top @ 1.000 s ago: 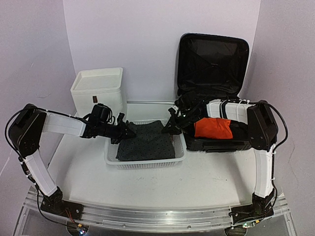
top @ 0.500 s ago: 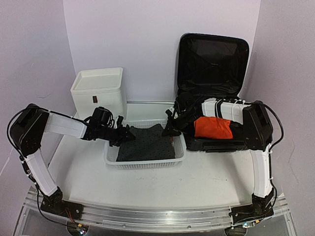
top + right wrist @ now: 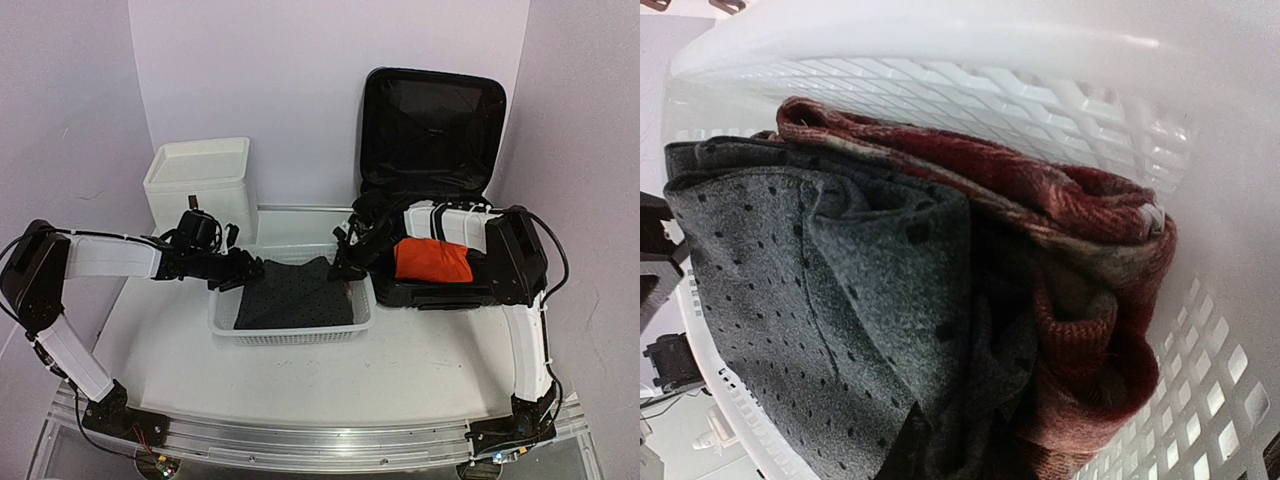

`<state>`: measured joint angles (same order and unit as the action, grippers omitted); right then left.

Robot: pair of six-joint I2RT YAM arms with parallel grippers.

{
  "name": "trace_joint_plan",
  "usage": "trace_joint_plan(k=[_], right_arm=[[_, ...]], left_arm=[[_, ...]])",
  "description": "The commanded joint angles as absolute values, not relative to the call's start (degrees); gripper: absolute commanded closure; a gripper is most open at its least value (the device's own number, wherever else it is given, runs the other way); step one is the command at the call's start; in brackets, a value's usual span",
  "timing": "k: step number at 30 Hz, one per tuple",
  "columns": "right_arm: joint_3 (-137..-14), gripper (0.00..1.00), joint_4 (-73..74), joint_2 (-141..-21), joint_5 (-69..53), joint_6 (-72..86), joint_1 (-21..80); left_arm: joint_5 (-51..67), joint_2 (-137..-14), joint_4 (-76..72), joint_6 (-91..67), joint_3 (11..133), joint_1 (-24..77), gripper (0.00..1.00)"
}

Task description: Open, take out, and arrange the luggage

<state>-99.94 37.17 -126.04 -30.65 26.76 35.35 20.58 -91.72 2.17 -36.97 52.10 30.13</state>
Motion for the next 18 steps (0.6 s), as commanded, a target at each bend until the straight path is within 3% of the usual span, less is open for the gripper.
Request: trace_joint_plan(k=[1, 6, 11, 15, 18], right_arm=[[-102.8, 0.81, 39.3, -126.6, -29.7, 24.2, 35.4], [-105.2, 0.64, 44.5, -125.4, -26.8, 21.1, 35.5], [-109.2, 0.41, 55.5, -121.3, -18.0, 15.2, 35.5], [-109.6, 0.35, 60.6, -118.1, -14.3, 11.7, 36.4], [-109.5, 0.35, 60.8, -117.2, -20.8, 11.8, 38.5]], left_arm=[[11.8, -87.2, 8.2, -32.6, 53.3, 32.0, 0.46], [1.7, -82.3, 14.1, -28.9, 56.0, 34.3, 0.46], [1.9, -80.5, 17.2, -22.9, 61.3, 37.1, 0.5], [10.5, -83.7, 16.8, -22.5, 63.8, 39.3, 0.55], [14.6, -88.7, 16.1, -23.6, 65.2, 40.9, 0.59]])
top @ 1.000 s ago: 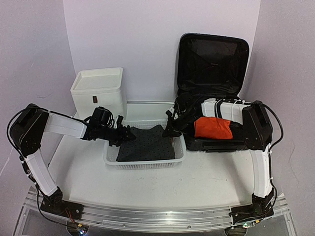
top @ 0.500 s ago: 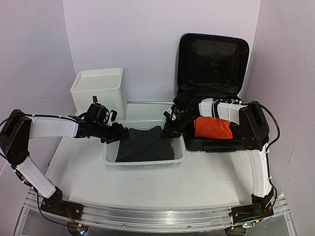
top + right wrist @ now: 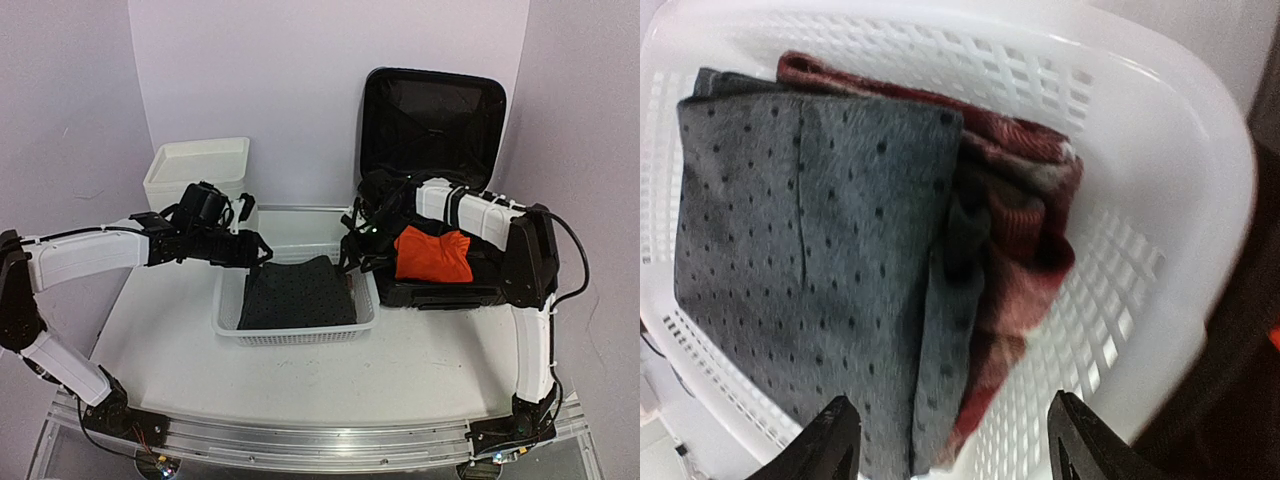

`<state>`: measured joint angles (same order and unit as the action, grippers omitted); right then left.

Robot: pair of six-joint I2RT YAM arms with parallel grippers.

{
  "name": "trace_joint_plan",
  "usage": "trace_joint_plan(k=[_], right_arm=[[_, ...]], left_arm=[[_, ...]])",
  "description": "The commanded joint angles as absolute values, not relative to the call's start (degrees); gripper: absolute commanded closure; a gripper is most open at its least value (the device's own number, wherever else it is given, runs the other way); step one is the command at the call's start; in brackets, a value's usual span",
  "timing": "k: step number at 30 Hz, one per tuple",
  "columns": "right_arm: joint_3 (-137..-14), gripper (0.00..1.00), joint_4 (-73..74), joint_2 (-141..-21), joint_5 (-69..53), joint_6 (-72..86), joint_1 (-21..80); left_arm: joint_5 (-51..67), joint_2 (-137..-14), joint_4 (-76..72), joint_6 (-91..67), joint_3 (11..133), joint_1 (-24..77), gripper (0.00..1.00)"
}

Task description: Open, take out, and arrange the luggage

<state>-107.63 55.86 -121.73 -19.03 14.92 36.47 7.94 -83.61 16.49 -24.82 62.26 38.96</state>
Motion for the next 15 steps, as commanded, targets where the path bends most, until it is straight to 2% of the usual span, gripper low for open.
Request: trace_joint_plan(k=[1, 5, 8, 11, 15], right_arm=[[-108.7, 0.35, 59.1, -117.0, -25.1, 12.8, 39.2], [-101.9, 0.35, 50.3, -117.6, -36.0, 17.2, 41.0], [-99.6, 0.35, 49.9, -119.5, -32.6, 16.5, 40.9], [-99.3, 0.35, 50.8, -120.3, -23.1, 15.1, 40.8], [-103.5, 0.33, 54.7, -117.8, -22.3, 13.0, 40.6]], left_arm=[[16.1, -90.2, 15.4, -24.5, 65.2, 41.1, 0.59], [17.2, -95.1, 14.6, -27.3, 64.3, 41.1, 0.59], [15.6, -96.4, 14.6, -27.3, 62.9, 41.1, 0.59], [14.5, -96.8, 14.7, -26.3, 62.2, 41.1, 0.58], [14.5, -95.0, 16.2, -24.5, 62.7, 41.1, 0.56]])
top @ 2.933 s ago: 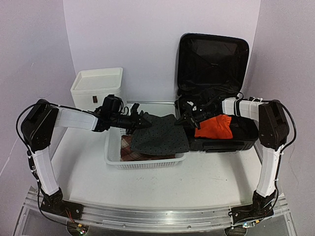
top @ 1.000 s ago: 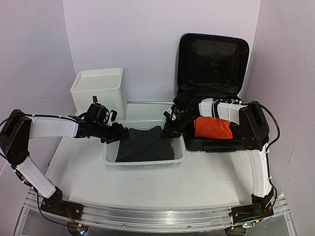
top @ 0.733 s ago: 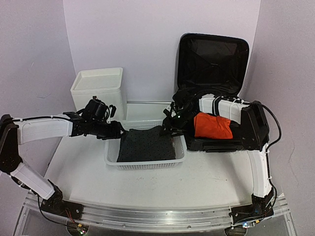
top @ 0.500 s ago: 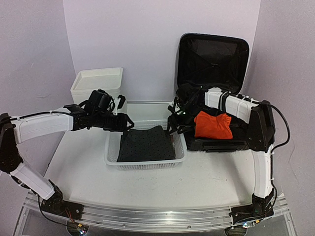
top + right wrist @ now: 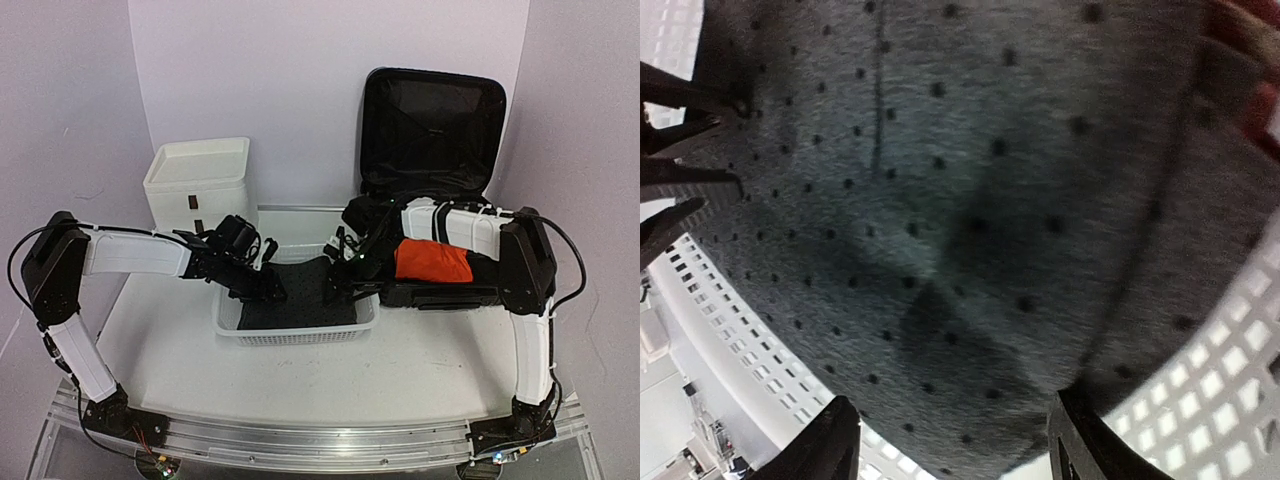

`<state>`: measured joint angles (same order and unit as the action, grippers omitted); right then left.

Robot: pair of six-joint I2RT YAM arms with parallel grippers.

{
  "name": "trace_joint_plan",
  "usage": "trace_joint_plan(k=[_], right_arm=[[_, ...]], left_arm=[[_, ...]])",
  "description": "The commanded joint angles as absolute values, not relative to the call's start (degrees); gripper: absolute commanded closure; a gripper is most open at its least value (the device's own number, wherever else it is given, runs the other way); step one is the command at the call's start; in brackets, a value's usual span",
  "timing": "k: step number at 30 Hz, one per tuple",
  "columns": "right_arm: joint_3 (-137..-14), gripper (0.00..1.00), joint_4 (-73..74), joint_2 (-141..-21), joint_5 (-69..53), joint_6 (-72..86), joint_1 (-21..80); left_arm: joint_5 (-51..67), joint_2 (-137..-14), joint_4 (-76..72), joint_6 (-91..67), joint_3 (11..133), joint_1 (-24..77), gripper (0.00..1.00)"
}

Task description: Open, take out, and arrange the luggage

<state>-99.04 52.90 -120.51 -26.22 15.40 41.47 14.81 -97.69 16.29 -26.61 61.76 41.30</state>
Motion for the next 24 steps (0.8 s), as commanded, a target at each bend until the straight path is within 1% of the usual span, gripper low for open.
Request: trace_joint_plan(k=[1, 4, 9, 13, 16, 19, 24], right_arm=[[-104.0, 0.3, 55.1, -116.1, -21.8, 12.2, 40.4], [-103.8, 0.2, 55.5, -111.0, -19.3, 11.4, 37.0], [-100.9, 0.02, 55.5, -107.9, -18.8, 15.1, 23.4], [-99.4, 0.02, 52.8, -109.6, -22.1, 20.5, 10.7], [-101.4, 0.02, 50.9, -113.5, -19.6, 22.0, 4.6], [-105.7, 0.02, 50.3, -118.6, -17.2, 23.3, 0.9], [-113.0, 0.02, 49.6, -126.7, -14.1, 24.3, -1.8]], left_arm=[[14.6, -94.0, 16.3, -24.1, 62.7, 41.1, 0.53], [14.9, -91.0, 16.3, -22.4, 63.7, 41.1, 0.47], [15.5, -86.4, 16.4, -20.2, 66.7, 41.1, 0.4], [15.0, -84.6, 16.7, -18.4, 69.3, 41.0, 0.38], [14.4, -84.2, 17.4, -17.5, 70.3, 41.1, 0.37], [14.6, -84.5, 18.0, -17.4, 70.7, 41.0, 0.37], [15.6, -84.2, 18.2, -19.3, 69.8, 41.0, 0.37]])
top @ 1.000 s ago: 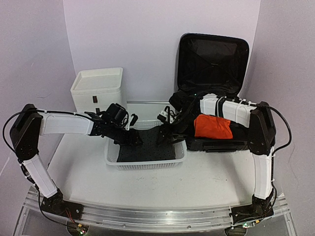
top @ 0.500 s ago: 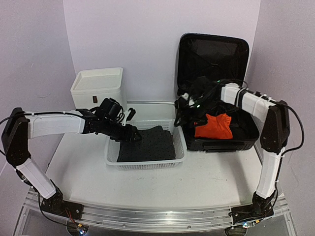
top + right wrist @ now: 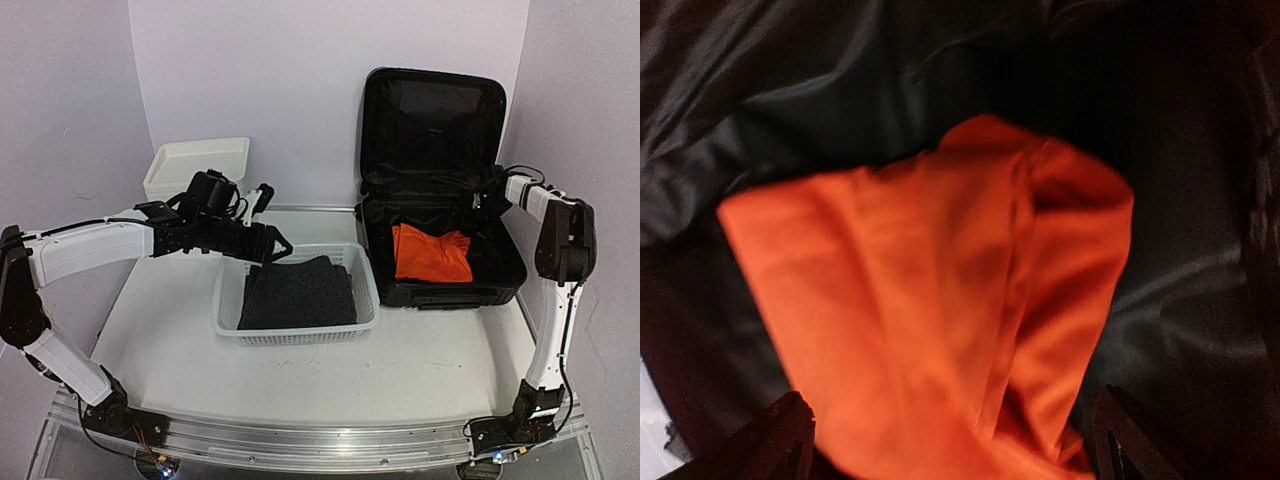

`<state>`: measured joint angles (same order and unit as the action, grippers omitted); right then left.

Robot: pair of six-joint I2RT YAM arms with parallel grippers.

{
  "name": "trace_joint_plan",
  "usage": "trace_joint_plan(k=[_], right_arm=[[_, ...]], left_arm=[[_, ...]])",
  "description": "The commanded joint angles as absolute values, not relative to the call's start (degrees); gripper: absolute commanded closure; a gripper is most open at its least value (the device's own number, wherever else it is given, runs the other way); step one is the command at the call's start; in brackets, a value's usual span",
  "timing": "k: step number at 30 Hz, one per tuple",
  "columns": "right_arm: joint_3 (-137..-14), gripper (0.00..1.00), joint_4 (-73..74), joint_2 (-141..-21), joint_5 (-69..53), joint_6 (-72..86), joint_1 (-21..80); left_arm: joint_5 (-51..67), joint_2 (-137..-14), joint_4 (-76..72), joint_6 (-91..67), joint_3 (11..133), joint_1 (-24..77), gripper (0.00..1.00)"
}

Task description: Open, take out, and arrange the luggage

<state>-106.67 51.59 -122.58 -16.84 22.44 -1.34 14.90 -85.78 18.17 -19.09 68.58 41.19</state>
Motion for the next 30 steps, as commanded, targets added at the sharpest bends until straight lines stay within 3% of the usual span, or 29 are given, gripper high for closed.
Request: trace_joint_plan(k=[1, 10, 17, 22, 27, 30], right_arm=[[-114.2, 0.02, 49.6, -128.0, -13.4, 24.3, -1.9], [-116.4, 0.05, 48.4, -132.1, -10.3, 22.9, -2.4], [-119.5, 0.33, 47.4, -135.5, -11.6, 21.4, -2.4], [-120.5, 0.42, 47.2, -136.1, -10.9, 20.1, -2.4], [-121.5, 0.75, 46.8, -135.5, -9.7, 18.7, -2.4], [-123.7, 0.87, 46.6, -136.0, -8.2, 17.7, -2.9]], left_arm=[[15.7, -83.8, 18.2, -19.6, 69.5, 41.0, 0.37], [13.8, -80.3, 18.4, -19.8, 67.7, 41.0, 0.37], [15.6, -81.5, 18.5, -20.3, 68.7, 41.0, 0.37], [15.6, -81.5, 18.5, -20.9, 68.4, 41.0, 0.37], [15.3, -81.4, 18.5, -21.0, 68.5, 41.0, 0.37], [15.3, -81.3, 18.5, -21.1, 68.4, 41.0, 0.37]])
